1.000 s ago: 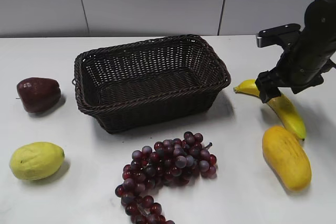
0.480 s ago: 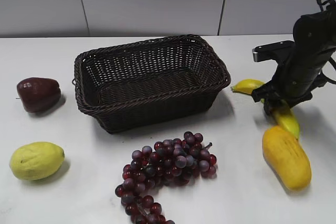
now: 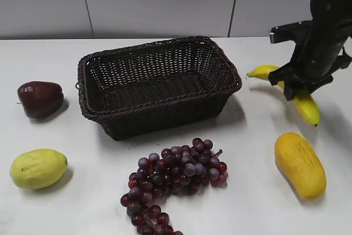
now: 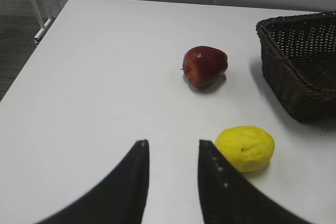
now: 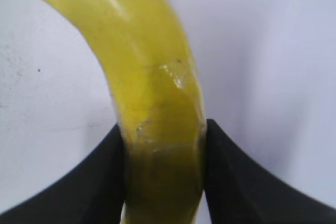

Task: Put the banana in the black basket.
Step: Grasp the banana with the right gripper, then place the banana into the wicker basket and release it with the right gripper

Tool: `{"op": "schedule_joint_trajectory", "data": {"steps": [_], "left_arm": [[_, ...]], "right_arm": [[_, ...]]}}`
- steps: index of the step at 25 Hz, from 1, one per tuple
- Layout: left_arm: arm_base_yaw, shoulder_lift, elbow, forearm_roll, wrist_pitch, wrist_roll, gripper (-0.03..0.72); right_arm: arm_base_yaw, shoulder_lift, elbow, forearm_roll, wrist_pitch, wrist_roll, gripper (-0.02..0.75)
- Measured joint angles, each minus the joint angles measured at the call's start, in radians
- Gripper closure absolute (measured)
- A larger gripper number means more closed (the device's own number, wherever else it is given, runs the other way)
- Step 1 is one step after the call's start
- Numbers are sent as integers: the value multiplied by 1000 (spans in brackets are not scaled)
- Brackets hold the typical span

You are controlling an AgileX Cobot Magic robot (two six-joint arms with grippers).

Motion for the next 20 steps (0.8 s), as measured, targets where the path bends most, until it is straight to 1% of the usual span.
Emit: {"op": "schedule_joint_trajectory", "data": {"steps": [4, 6, 12, 15, 20], "left_arm": [[0, 0, 0, 0, 0, 1, 454], [0, 0, 0, 0, 0, -1, 454], [0, 0, 0, 0, 0, -1, 454], [0, 0, 0, 0, 0, 1, 454], [0, 0, 0, 0, 0, 0, 454]], "right_arm": [[-1, -51, -118, -3, 112, -1, 400], [-1, -77, -175, 18, 152, -7, 400], [18, -100, -332, 176, 227, -53, 400], [68, -100, -358, 195, 225, -75, 400], [194, -96, -362, 205, 169, -111, 400]]}}
